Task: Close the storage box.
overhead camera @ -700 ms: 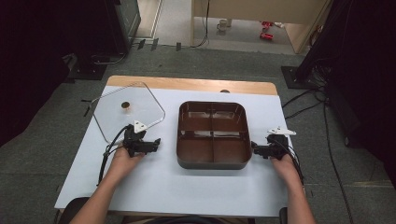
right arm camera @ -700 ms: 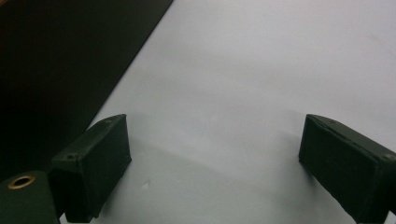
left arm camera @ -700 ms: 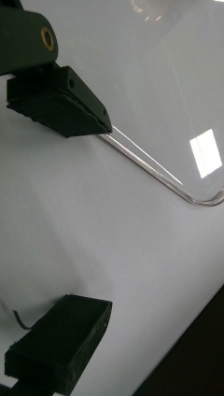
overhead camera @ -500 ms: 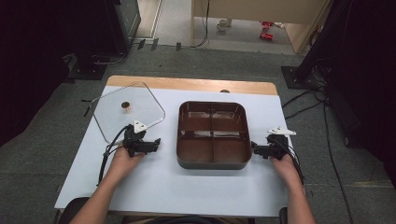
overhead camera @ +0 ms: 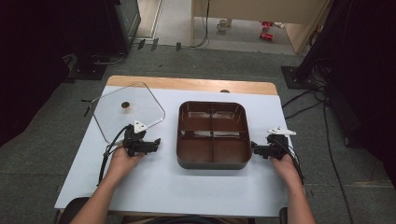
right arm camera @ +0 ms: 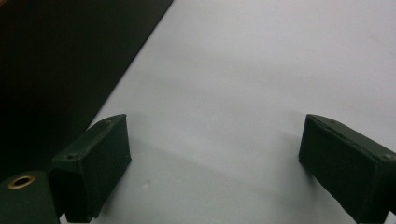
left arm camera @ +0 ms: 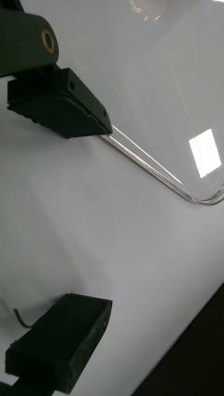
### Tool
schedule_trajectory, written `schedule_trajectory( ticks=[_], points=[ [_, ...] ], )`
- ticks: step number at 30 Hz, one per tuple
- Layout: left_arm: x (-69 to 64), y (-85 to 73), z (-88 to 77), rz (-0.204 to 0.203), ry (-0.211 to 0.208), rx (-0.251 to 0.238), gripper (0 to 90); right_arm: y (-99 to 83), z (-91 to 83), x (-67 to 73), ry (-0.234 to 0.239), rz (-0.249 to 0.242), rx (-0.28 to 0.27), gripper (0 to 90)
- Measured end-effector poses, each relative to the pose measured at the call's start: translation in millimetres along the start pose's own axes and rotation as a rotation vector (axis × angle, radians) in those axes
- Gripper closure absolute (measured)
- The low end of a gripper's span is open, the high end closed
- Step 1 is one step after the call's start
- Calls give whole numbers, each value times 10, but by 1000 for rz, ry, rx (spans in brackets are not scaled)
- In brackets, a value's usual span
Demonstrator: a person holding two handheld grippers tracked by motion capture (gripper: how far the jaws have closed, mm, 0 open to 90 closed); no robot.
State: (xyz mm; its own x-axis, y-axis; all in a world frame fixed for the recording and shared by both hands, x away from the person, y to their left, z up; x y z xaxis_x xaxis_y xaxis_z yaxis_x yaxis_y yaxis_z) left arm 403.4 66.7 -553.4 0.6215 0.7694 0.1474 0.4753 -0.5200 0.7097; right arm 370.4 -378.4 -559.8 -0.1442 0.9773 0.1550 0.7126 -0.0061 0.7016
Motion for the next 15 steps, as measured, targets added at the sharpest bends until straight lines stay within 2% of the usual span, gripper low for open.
schedule_trajectory(
  ticks=[8,15],
  points=[
    [-5,3,-5,10,9,0,137,0,0,0,0,1,0,84],
    [-5,3,-5,-5,-3,5,147,0,0,0,1,1,0,84]
  ],
)
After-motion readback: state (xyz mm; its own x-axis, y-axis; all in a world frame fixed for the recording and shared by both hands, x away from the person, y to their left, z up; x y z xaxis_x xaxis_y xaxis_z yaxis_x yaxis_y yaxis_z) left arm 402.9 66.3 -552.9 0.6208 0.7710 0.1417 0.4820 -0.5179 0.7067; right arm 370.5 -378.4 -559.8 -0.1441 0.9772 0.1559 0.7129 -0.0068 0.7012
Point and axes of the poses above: each handheld gripper's, and its own axes: z roughly forward along the jaws, y roughly out of its top, x roughly to its left, the point moved 8 cm from there along z, roughly forward along the jaws, and after that the axes turned 10 degrees about z, right-handed, at the moved point
